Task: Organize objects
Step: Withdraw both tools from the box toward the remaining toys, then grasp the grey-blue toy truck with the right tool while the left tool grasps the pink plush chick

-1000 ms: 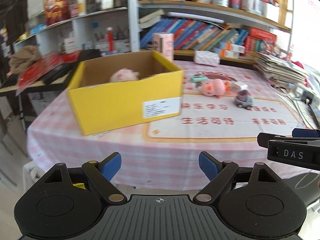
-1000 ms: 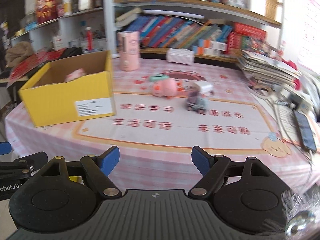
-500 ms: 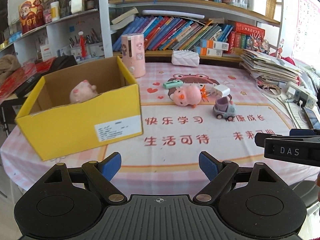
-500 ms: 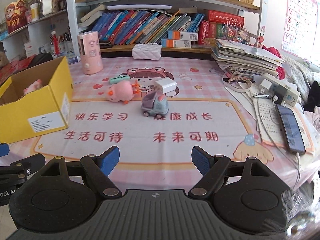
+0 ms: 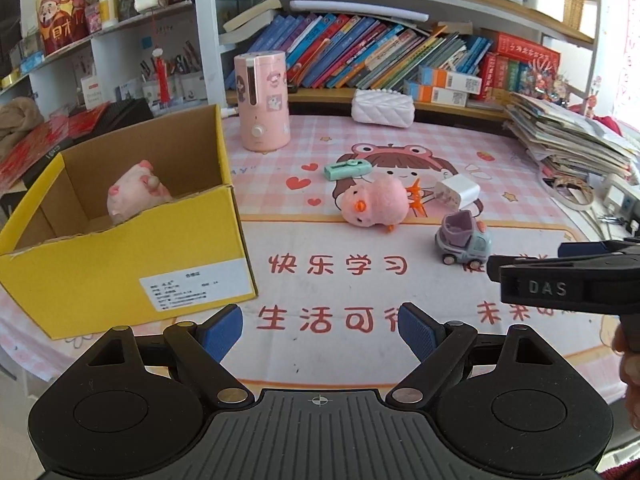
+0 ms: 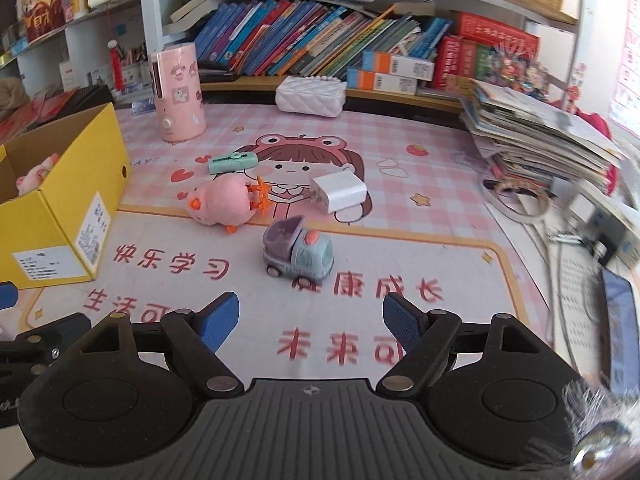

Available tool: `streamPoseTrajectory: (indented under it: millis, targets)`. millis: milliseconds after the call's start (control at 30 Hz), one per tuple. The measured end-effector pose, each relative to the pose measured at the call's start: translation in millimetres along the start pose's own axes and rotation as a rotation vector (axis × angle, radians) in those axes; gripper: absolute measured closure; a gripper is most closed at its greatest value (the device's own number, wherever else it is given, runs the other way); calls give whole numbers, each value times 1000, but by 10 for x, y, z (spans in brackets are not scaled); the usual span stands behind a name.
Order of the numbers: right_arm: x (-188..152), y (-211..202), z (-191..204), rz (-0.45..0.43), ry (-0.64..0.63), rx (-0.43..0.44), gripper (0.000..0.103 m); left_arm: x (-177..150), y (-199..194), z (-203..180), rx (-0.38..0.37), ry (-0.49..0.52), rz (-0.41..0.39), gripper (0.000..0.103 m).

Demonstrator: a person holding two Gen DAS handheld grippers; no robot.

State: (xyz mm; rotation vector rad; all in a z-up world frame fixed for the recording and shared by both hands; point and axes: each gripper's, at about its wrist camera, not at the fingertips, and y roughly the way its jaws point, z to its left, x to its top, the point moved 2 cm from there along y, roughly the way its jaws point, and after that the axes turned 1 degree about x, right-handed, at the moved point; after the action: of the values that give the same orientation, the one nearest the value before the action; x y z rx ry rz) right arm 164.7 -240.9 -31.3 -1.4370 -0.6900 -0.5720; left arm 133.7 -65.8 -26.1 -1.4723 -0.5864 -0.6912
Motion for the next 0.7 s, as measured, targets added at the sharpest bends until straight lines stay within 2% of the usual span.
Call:
streamPoseTrajectory:
  millis: [300,467,567,633,700]
  targets:
    - [237,616,-19,17,-98,64,26,126,185,-87,52,-11,35,15]
    - [273,926,-41,59,-124,88,28,175,263,-157,60,-3,51,15]
    - [269,1044,-64,95,-123,113,32,201,309,-212,58,4,60,15]
    - [264,1084,-87,115,-116,143,42,231,342,-249,53,8,63,15]
    - [274,1071,-123,110,-109,157,43,262,377,-285,45,9,62,15]
